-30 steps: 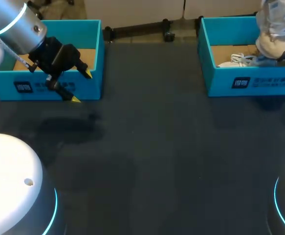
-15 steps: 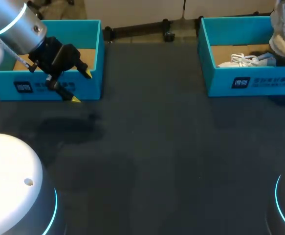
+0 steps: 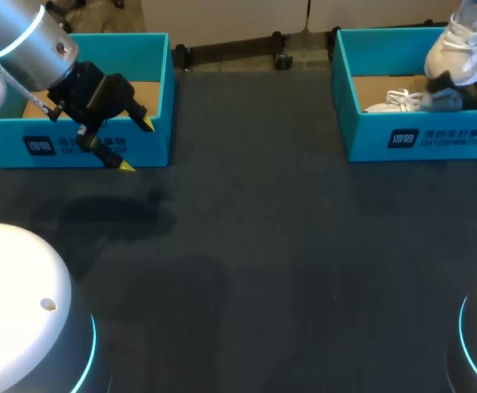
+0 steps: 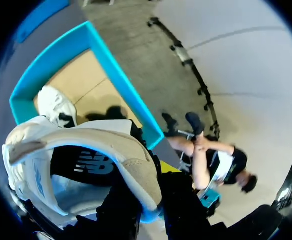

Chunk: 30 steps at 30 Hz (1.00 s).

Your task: Take the shoe out of the shoebox, open the shoe tongue, remove and reinsert the insole, then place the shoe into the shoebox

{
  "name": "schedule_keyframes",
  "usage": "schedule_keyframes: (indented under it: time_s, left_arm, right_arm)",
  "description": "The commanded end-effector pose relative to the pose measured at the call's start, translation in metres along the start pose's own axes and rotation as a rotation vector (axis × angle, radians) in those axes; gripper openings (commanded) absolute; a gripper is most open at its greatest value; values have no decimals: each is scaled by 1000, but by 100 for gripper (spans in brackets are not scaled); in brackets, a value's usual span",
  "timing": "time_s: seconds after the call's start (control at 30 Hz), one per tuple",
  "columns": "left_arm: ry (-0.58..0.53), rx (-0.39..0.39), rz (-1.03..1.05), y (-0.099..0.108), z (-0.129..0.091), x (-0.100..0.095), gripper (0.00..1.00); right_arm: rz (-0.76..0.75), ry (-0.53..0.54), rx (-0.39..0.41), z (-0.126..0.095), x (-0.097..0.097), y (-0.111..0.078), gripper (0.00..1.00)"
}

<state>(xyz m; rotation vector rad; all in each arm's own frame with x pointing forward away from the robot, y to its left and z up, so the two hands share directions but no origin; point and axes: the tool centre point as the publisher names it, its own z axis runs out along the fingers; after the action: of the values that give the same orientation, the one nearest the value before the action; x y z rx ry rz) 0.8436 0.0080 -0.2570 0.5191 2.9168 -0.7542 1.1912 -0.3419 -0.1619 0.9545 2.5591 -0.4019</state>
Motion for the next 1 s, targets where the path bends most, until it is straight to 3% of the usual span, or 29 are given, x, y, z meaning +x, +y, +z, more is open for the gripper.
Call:
schedule_keyframes:
  time_s: [0.03, 0.43, 0.6, 0.63, 1.0]
  left_arm:
    - [-2, -3, 1, 0, 0, 2, 100]
    - [-2, -3, 1, 0, 0, 2, 100]
    - [-2, -3, 1, 0, 0, 2, 100]
    - [-2, -3, 1, 0, 0, 2, 100]
    - [-2, -3, 1, 0, 0, 2, 100]
  right_arm:
    - [357, 3, 66, -7, -1, 0, 0]
    - [640, -23, 64, -7, 5, -9, 0]
    - [755, -7, 117, -4, 9, -16, 0]
    - [771, -3, 171, -3, 11, -17, 0]
    - [774, -2, 174, -2, 12, -17, 0]
